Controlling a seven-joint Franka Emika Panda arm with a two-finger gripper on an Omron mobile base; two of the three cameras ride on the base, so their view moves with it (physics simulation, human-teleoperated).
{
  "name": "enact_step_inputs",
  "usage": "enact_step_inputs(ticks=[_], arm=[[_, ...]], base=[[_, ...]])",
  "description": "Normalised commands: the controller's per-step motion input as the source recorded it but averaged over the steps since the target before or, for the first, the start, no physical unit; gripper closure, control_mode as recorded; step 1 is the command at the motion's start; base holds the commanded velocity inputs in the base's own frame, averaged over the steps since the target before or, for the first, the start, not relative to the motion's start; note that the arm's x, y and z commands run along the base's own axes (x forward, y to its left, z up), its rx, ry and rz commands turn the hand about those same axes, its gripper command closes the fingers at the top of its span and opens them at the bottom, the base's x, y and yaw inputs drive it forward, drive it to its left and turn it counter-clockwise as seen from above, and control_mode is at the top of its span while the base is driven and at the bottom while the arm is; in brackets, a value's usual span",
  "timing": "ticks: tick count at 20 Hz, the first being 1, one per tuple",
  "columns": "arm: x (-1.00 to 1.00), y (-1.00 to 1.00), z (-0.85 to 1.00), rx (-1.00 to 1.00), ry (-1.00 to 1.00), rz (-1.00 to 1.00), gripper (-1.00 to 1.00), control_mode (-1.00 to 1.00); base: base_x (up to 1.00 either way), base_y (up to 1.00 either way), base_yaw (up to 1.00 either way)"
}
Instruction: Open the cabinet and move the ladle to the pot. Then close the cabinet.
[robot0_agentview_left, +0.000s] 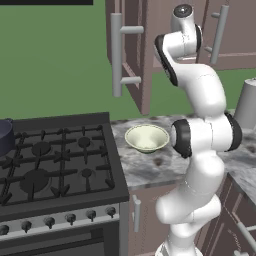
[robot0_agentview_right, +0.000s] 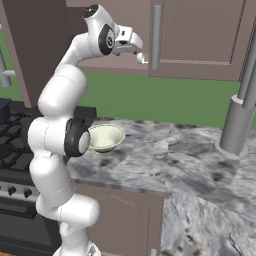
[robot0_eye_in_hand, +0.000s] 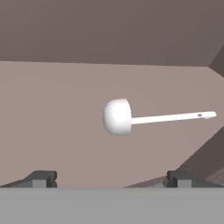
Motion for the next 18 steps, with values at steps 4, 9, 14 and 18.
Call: enact_step_inputs(ticks=[4,9,14,18], arm=[[0.56,-0.15,-0.19,0.0,0.0,0.0,-1.0,-1.0],[0.29,-0.21,-0.17,0.0,0.0,-0.04,-1.0,-1.0],[0.23,-0.21,-0.14,0.0,-0.01,-0.03,-1.0,-1.0],[0.32,-0.15,-0.15,0.0,0.0,-0.01,-1.0,-1.0]], base=[[0.0,0.0,0.0],[0.0,0.0,0.0],[0.0,0.0,0.0],[0.0,0.0,0.0]])
